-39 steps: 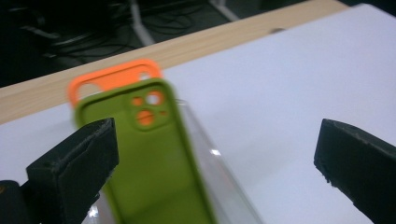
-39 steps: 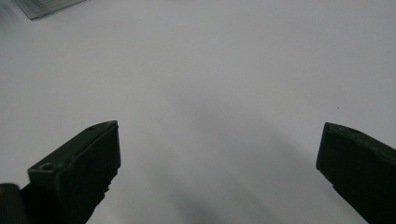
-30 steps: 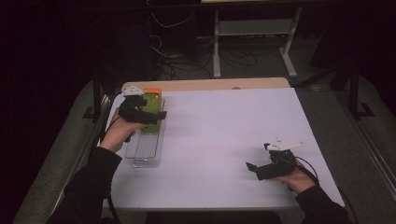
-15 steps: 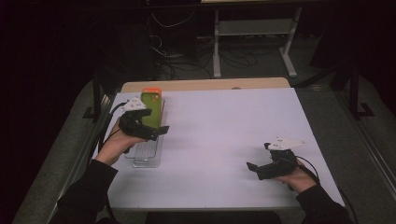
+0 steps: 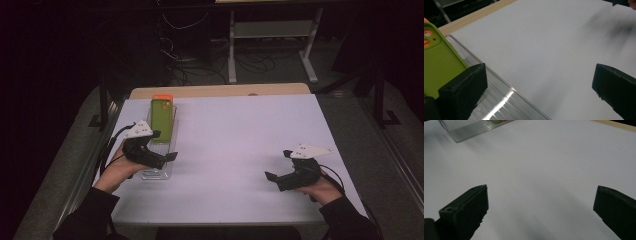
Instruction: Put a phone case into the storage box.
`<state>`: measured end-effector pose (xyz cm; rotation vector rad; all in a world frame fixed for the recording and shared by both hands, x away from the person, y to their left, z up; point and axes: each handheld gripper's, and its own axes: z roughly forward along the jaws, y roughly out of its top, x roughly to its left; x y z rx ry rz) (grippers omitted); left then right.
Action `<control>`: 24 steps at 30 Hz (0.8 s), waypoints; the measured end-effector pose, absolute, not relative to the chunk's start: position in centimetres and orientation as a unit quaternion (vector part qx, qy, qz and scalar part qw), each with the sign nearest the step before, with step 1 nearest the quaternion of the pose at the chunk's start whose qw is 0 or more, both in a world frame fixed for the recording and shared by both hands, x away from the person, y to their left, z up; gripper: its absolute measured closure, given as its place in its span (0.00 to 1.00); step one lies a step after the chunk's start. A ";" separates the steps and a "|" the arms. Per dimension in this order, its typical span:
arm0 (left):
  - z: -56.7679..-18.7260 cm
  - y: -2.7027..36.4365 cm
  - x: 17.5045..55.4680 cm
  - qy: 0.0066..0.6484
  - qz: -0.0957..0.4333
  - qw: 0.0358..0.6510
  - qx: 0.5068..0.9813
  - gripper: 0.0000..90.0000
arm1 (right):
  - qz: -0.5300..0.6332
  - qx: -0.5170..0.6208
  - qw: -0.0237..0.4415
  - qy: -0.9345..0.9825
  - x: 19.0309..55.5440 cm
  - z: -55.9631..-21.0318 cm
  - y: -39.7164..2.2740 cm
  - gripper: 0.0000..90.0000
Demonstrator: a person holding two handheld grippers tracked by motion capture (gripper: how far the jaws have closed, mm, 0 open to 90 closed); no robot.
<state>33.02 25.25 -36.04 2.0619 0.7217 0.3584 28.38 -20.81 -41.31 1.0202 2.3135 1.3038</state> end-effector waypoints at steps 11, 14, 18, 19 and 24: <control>-37.9 25.7 31.6 0.286 0.138 0.450 0.835 0.00 | 0.460 0.345 0.150 0.805 28.4 -40.3 -20.8 0.00; -38.4 25.8 31.1 0.283 0.141 0.449 0.836 0.00 | 0.459 0.340 0.151 0.807 28.4 -40.1 -20.7 0.00; -39.1 25.9 30.8 0.278 0.136 0.446 0.840 0.00 | 0.459 0.340 0.150 0.807 28.4 -39.9 -20.7 0.00; -39.2 25.8 30.6 0.278 0.135 0.446 0.840 0.00 | 0.459 0.339 0.149 0.808 28.4 -39.9 -20.7 0.00; -39.9 25.8 30.4 0.276 0.136 0.440 0.843 0.00 | 0.459 0.339 0.148 0.808 28.3 -39.9 -20.5 0.00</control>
